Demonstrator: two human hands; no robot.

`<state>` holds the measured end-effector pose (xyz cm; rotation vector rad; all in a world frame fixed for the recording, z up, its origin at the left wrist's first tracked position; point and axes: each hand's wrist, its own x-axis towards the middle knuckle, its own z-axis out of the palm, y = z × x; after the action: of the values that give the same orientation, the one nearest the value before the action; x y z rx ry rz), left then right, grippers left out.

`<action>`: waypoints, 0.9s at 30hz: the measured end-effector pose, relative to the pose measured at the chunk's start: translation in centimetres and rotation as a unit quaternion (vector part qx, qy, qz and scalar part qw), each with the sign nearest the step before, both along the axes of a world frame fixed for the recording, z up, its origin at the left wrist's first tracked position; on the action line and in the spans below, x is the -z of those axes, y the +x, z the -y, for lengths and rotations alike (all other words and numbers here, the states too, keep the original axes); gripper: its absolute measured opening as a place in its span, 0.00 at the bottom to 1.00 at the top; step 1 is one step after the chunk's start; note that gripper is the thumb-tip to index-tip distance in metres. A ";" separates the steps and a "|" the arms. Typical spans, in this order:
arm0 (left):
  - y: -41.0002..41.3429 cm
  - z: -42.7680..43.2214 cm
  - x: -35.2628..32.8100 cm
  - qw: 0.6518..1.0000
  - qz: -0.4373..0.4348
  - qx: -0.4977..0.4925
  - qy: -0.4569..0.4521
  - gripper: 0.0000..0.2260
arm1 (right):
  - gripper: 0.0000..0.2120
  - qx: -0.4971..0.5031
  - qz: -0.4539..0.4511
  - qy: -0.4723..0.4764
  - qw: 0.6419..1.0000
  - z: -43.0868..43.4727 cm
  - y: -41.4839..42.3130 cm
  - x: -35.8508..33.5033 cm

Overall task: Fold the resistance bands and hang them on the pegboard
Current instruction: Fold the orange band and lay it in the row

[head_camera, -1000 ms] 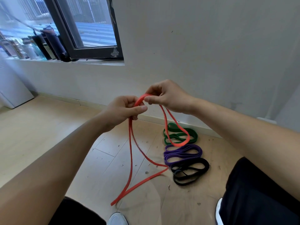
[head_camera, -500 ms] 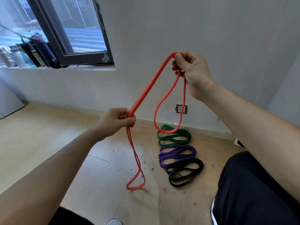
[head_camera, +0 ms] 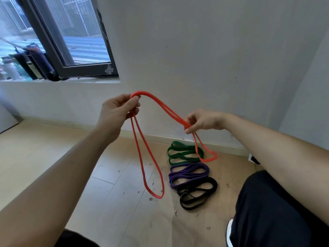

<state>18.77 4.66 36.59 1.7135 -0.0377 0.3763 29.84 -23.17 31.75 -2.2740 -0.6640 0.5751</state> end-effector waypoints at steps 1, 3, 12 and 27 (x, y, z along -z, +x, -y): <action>0.1 0.8 -0.1 1.000 0.003 0.010 0.006 0.08 | 0.03 -0.017 0.006 -0.015 1.000 -0.6 -0.4 0.0; 0.3 2.3 -0.3 1.000 0.012 0.021 0.019 0.09 | 0.02 -0.042 0.012 -0.010 0.999 -1.9 -1.1 -0.2; 0.3 3.3 -0.1 0.985 0.029 0.048 0.162 0.07 | 0.12 -0.020 0.058 0.243 0.968 -5.9 -3.7 -3.6; -1.4 0.5 0.8 0.987 0.020 0.038 0.152 0.05 | 0.10 -0.004 0.093 0.245 0.965 -5.8 -4.4 -4.2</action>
<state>17.36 4.13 35.79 1.9997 -0.1982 0.3616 25.49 -17.34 35.96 -1.8688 -0.8058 0.1692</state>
